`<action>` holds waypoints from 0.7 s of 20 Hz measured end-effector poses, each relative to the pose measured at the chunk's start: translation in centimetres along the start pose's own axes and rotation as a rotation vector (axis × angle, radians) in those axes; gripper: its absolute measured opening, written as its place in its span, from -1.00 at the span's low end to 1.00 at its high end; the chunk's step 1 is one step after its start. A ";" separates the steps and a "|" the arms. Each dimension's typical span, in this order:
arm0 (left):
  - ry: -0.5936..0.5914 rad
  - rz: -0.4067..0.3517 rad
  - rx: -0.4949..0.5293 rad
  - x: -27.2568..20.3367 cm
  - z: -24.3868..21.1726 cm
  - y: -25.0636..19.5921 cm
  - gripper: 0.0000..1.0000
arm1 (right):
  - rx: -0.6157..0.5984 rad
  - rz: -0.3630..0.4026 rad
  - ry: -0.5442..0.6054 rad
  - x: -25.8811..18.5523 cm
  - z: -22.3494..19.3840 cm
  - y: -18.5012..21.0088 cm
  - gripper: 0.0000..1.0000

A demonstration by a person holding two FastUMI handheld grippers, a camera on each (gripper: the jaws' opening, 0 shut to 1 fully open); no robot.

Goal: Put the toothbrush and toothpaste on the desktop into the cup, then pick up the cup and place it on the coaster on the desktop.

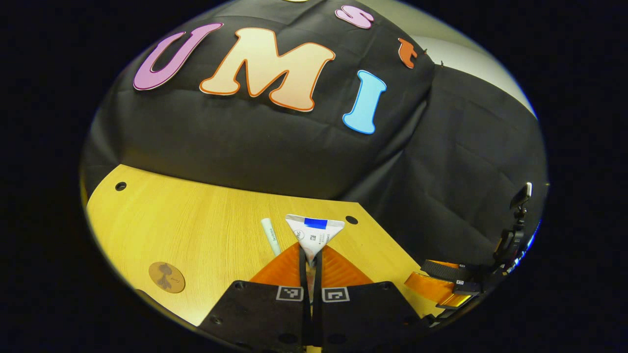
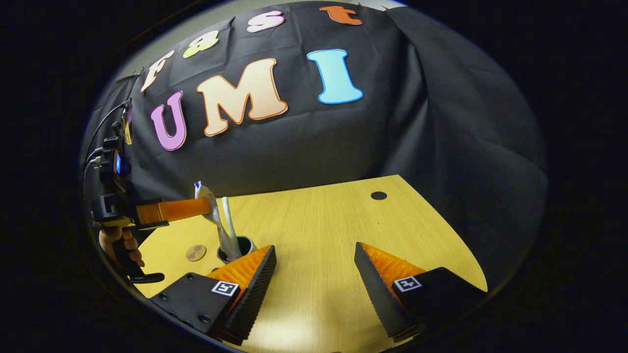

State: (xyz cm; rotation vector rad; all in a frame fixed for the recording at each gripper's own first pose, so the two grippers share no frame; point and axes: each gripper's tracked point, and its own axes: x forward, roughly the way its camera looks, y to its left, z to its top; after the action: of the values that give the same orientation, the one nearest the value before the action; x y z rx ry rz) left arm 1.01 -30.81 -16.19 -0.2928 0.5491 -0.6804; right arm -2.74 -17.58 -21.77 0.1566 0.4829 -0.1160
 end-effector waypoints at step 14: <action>-0.017 0.134 0.023 -6.4 -1.1 2.8 0.90 | 0.009 0.091 0.150 1.5 -2.0 5.9 0.97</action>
State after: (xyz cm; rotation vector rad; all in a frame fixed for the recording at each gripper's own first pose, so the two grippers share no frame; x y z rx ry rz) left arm -2.30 -24.53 -15.88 -0.2375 0.5389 -0.5535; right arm -1.43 -11.56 -23.52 0.1965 0.6235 -0.0170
